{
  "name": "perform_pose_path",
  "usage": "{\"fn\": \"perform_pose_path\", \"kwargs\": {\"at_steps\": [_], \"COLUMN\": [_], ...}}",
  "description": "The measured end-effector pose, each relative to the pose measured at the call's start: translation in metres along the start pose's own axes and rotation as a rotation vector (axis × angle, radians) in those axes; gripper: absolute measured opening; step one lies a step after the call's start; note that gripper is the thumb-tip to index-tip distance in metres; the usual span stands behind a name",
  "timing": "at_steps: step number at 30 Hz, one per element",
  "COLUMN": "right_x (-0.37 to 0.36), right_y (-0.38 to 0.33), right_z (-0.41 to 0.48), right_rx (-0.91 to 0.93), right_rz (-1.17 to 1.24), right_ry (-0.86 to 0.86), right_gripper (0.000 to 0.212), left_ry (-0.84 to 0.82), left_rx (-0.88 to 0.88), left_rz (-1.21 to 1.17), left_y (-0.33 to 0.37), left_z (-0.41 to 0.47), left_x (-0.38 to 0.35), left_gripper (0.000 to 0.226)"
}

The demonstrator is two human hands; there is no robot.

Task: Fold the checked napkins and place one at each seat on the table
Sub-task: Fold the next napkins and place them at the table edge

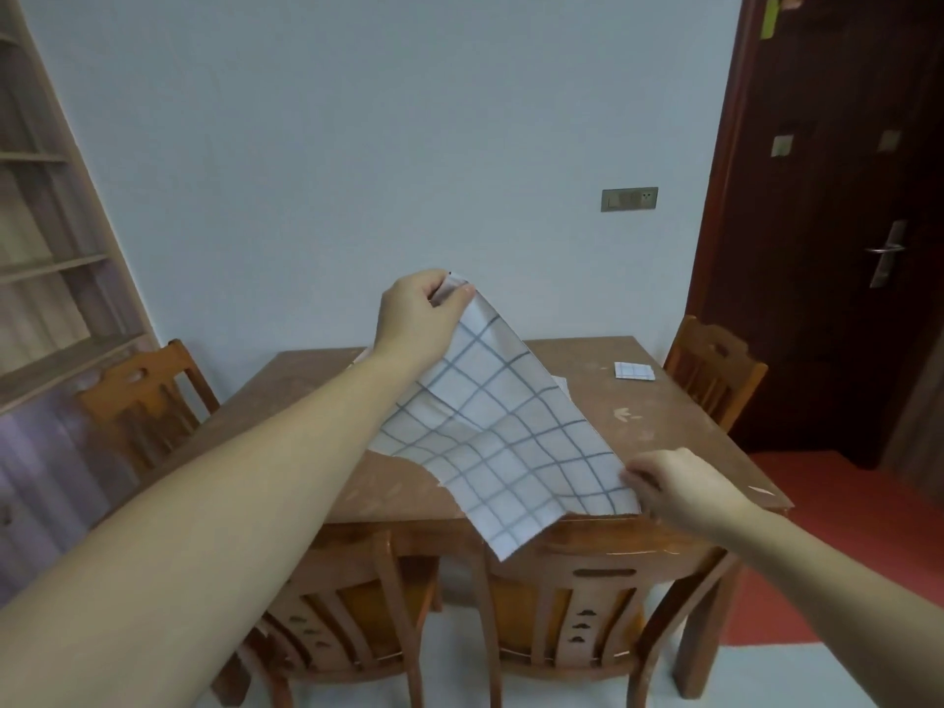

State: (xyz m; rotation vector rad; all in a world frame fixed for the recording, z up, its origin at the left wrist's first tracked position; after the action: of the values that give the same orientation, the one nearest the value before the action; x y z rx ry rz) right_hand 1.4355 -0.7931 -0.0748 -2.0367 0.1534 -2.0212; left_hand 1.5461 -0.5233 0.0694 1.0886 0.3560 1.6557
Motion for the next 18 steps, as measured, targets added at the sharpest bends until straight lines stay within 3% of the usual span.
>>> {"fn": "perform_pose_path", "kwargs": {"at_steps": [3, 5, 8, 13, 15, 17, 18], "right_x": [0.008, 0.019, 0.034, 0.042, 0.045, 0.05, 0.05], "right_y": [-0.014, -0.034, -0.063, -0.07, -0.067, -0.06, -0.055], "right_z": [-0.001, 0.001, 0.011, 0.016, 0.012, 0.007, 0.005], "right_rx": [-0.085, 0.001, 0.111, 0.138, 0.135, 0.133, 0.122], "right_rz": [-0.066, 0.165, 0.509, 0.688, 0.789, 0.915, 0.973], "right_ry": [-0.092, -0.039, 0.036, -0.074, -0.107, -0.074, -0.052], "right_gripper": [0.022, 0.015, 0.029, 0.072, 0.062, 0.032, 0.027], "left_ry": [-0.123, -0.212, -0.292, -0.228, -0.2, -0.23, -0.236], "left_rx": [-0.048, -0.067, -0.083, -0.056, 0.075, 0.304, 0.404], "left_rz": [0.033, 0.042, 0.044, 0.04, 0.042, -0.048, -0.071], "left_y": [0.011, 0.021, 0.029, 0.026, 0.001, -0.031, -0.046], "left_z": [-0.006, -0.009, -0.012, -0.02, -0.024, -0.035, -0.043], "left_x": [-0.009, -0.017, -0.025, -0.017, -0.011, -0.009, -0.01], "left_gripper": [0.033, 0.028, 0.017, 0.01, 0.021, 0.049, 0.066]}}
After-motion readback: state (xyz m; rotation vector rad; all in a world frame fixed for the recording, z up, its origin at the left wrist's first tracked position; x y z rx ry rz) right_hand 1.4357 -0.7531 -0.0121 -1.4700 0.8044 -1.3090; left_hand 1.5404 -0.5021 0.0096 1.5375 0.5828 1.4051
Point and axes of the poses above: each hand's wrist, its own z-axis towards the middle knuckle, its own x-axis out of the back of the hand, y = z × x, the point moved 3 cm from there along z, towards the middle knuckle, and after that the axes turned 11 degrees about -y, right-handed, at the moved point
